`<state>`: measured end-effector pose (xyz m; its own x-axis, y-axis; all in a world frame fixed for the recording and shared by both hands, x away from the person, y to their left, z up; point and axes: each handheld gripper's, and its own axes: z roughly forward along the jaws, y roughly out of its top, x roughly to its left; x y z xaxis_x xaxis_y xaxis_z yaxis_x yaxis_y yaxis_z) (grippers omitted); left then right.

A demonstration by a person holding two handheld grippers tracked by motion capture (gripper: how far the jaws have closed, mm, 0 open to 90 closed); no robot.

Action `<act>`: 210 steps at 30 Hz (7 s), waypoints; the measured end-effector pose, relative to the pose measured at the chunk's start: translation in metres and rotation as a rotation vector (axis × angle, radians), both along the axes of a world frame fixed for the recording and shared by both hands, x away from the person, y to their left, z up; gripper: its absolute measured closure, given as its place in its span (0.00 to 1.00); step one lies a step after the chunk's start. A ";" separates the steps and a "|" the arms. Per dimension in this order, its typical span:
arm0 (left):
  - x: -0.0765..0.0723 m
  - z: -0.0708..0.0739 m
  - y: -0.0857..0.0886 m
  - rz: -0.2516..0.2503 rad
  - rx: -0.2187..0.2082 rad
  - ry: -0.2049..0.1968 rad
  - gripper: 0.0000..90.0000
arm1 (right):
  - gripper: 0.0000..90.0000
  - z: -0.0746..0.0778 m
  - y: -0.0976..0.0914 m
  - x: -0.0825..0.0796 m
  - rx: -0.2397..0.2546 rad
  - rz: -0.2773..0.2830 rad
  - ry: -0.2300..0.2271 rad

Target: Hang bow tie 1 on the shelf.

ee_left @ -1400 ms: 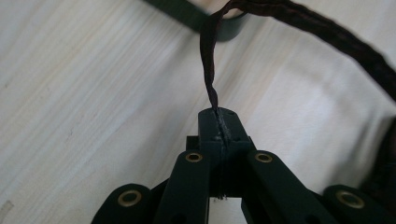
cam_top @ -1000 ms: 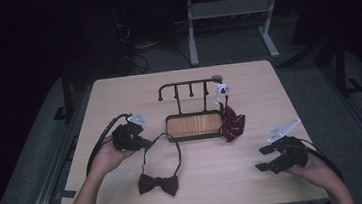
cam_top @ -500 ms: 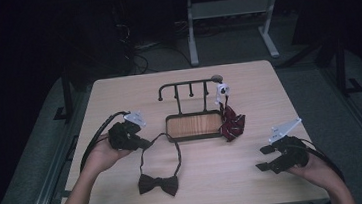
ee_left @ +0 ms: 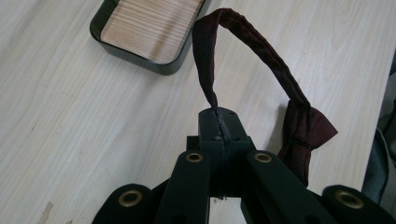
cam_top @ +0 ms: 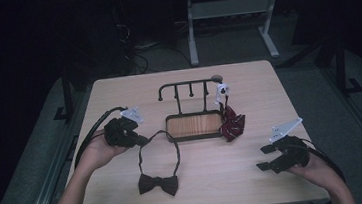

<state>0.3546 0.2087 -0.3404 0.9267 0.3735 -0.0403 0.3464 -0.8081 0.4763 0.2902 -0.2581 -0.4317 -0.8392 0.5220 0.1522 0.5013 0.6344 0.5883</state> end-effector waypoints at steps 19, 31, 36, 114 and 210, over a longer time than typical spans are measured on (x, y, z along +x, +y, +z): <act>-0.003 0.022 0.002 -0.022 -0.008 -0.020 1.00 | 0.37 0.000 -0.001 0.000 0.002 -0.003 0.000; -0.007 0.035 -0.001 -0.040 -0.008 -0.030 1.00 | 0.36 0.000 -0.001 0.000 0.003 -0.003 -0.009; -0.008 0.041 -0.001 -0.042 -0.013 -0.036 1.00 | 0.36 0.000 -0.002 0.000 0.000 -0.001 -0.012; 0.035 0.095 -0.025 -0.064 0.024 -0.060 1.00 | 0.36 -0.001 -0.007 0.002 0.009 -0.010 0.000; 0.088 0.089 -0.031 -0.009 0.159 -0.002 0.84 | 0.36 0.006 -0.014 0.000 0.021 -0.024 -0.023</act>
